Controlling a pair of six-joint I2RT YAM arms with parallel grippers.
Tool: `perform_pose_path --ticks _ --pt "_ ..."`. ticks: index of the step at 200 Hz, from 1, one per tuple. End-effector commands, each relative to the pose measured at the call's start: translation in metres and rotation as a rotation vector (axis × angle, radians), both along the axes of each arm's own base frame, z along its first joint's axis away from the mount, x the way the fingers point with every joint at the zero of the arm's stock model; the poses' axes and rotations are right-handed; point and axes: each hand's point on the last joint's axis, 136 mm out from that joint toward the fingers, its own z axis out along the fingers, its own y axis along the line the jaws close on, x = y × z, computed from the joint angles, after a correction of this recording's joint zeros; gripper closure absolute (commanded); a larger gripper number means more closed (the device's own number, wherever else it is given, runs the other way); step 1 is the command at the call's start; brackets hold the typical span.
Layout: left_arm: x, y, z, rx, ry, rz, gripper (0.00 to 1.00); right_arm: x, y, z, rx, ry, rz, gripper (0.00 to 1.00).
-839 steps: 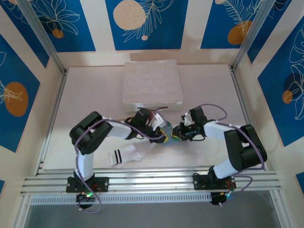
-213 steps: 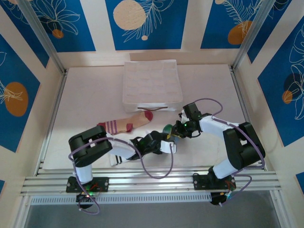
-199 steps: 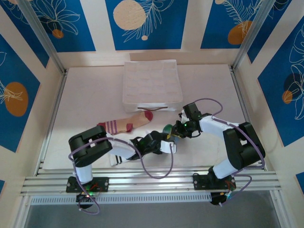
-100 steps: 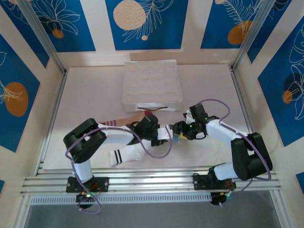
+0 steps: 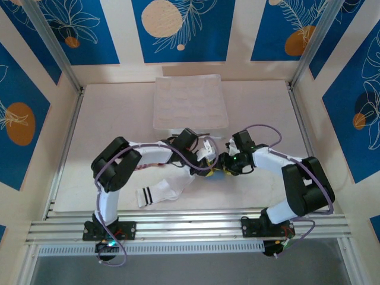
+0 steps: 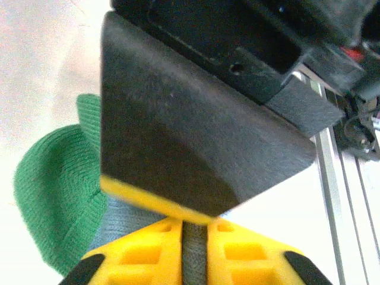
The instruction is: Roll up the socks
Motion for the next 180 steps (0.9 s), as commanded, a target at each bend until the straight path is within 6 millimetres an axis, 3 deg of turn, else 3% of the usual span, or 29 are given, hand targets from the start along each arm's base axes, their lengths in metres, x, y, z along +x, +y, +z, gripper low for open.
perform_pose_path --ticks 1,31,55,77,92,132,180 --pt "0.002 0.016 -0.030 0.108 0.034 0.085 0.77 -0.015 -0.003 -0.014 -0.047 0.085 0.004 0.75" --pt "-0.006 0.016 -0.015 0.053 -0.126 0.034 0.65 -0.021 -0.009 -0.026 -0.095 0.149 -0.014 0.88" --pt "-0.016 0.017 0.015 -0.068 -0.320 -0.023 0.61 -0.023 -0.010 -0.032 -0.111 0.178 -0.012 0.91" --pt "-0.026 0.022 0.040 -0.166 -0.570 -0.053 0.51 -0.023 -0.009 -0.033 -0.110 0.191 -0.010 0.91" --pt "-0.031 0.025 0.045 -0.154 -0.775 -0.070 0.44 -0.023 -0.008 -0.033 -0.110 0.197 -0.007 0.91" --pt "-0.027 0.020 0.027 0.023 -1.093 -0.109 0.37 -0.024 -0.005 -0.034 -0.106 0.215 0.004 0.91" --pt "-0.013 0.008 0.004 0.074 -1.134 -0.089 0.37 -0.026 -0.003 -0.034 -0.098 0.235 0.017 0.91"
